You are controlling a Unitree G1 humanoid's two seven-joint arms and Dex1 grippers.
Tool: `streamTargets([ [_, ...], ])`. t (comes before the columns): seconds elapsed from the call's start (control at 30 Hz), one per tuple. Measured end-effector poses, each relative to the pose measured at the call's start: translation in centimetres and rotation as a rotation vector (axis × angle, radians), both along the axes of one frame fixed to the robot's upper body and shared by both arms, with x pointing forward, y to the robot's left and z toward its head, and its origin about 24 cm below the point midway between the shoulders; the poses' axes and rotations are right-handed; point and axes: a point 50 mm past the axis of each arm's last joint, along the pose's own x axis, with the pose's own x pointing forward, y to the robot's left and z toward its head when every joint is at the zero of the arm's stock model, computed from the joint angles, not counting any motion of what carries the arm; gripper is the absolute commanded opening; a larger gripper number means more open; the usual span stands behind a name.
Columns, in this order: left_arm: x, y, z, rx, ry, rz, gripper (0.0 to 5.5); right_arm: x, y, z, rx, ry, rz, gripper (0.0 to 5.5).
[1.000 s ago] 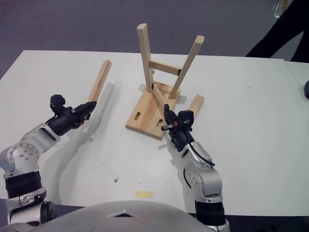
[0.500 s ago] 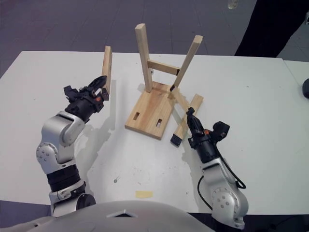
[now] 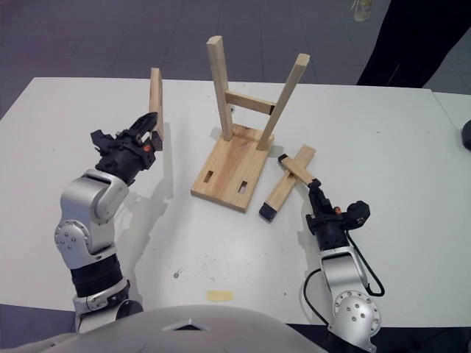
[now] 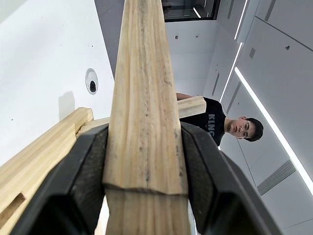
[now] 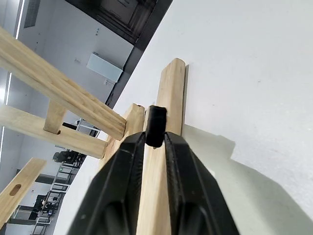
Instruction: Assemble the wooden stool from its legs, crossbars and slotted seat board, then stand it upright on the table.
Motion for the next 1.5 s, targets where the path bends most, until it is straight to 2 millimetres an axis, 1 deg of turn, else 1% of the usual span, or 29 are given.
streamTargets([
  [0.1,-0.1,-0.1,0.3,-0.012,-0.014,0.005,2.04,0.5,-0.4,0.4,-0.010,-0.012,-0.013,1.78],
  [0.23,-0.1,0.1,0.6,-0.031,-0.030,0.014,2.04,2.0,-1.1,2.4,-0.052,-0.090,-0.021,2.39],
  [0.3,-0.1,0.2,0.8,-0.040,-0.044,0.024,2.04,2.7,-1.9,3.8,-0.106,-0.136,-0.039,2.69],
  [0.37,-0.2,0.4,1.4,-0.079,-0.086,0.026,2.04,3.7,-2.2,6.0,-0.191,-0.213,-0.024,3.05],
  [0.43,-0.5,0.5,2.6,-0.133,-0.178,0.008,2.04,4.7,-1.7,8.4,-0.276,-0.312,0.036,3.40],
  [0.5,-1.1,0.2,4.6,-0.196,-0.329,-0.048,2.04,5.8,-0.2,11.8,-0.347,-0.467,0.153,3.69],
  [0.57,-1.5,-0.2,7.1,-0.238,-0.509,-0.098,2.04,6.5,1.8,15.5,-0.346,-0.652,0.281,3.99],
  [0.6,-1.7,-0.3,8.1,-0.247,-0.576,-0.110,2.04,6.6,2.3,16.7,-0.330,-0.713,0.322,4.15],
  [0.67,-1.9,-0.9,10.9,-0.297,-0.741,-0.144,2.04,6.8,3.8,18.9,-0.277,-0.823,0.439,4.49],
  [0.7,-2.2,-1.5,12.1,-0.319,-0.811,-0.172,2.04,6.9,4.5,19.6,-0.247,-0.864,0.490,4.65],
  [0.73,-2.4,-1.9,12.8,-0.345,-0.864,-0.199,2.04,7.1,5.0,20.0,-0.206,-0.887,0.531,4.85],
  [0.77,-2.6,-2.6,13.3,-0.373,-0.906,-0.236,2.04,7.6,5.5,20.2,-0.135,-0.899,0.576,4.96],
  [0.83,-2.6,-3.6,13.1,-0.398,-0.926,-0.301,2.04,8.4,6.3,19.8,-0.011,-0.894,0.641,5.25],
  [0.9,-2.3,-4.9,12.3,-0.397,-0.925,-0.397,2.04,9.3,7.3,18.7,0.112,-0.854,0.701,5.40],
  [1.0,-1.5,-5.8,10.6,-0.400,-0.894,-0.498,2.04,10.0,7.9,17.8,0.214,-0.829,0.748,5.40],
  [1.1,-1.3,-6.4,9.6,-0.393,-0.874,-0.568,2.04,9.7,8.5,17.7,0.302,-0.848,0.830,5.40],
  [1.2,-1.5,-6.6,9.5,-0.385,-0.883,-0.595,2.04,8.8,9.2,17.6,0.378,-0.886,0.957,5.40],
  [1.27,-1.6,-6.8,9.4,-0.379,-0.883,-0.616,2.04,8.4,9.7,17.2,0.395,-0.893,1.021,5.40],
  [1.4,-1.8,-7.2,9.4,-0.373,-0.883,-0.649,2.04,8.2,10.3,16.9,0.403,-0.903,1.080,5.40],
  [1.5,-2.0,-7.7,9.1,-0.374,-0.889,-0.697,2.04,8.2,10.5,17.0,0.406,-0.929,1.103,4.84],
])
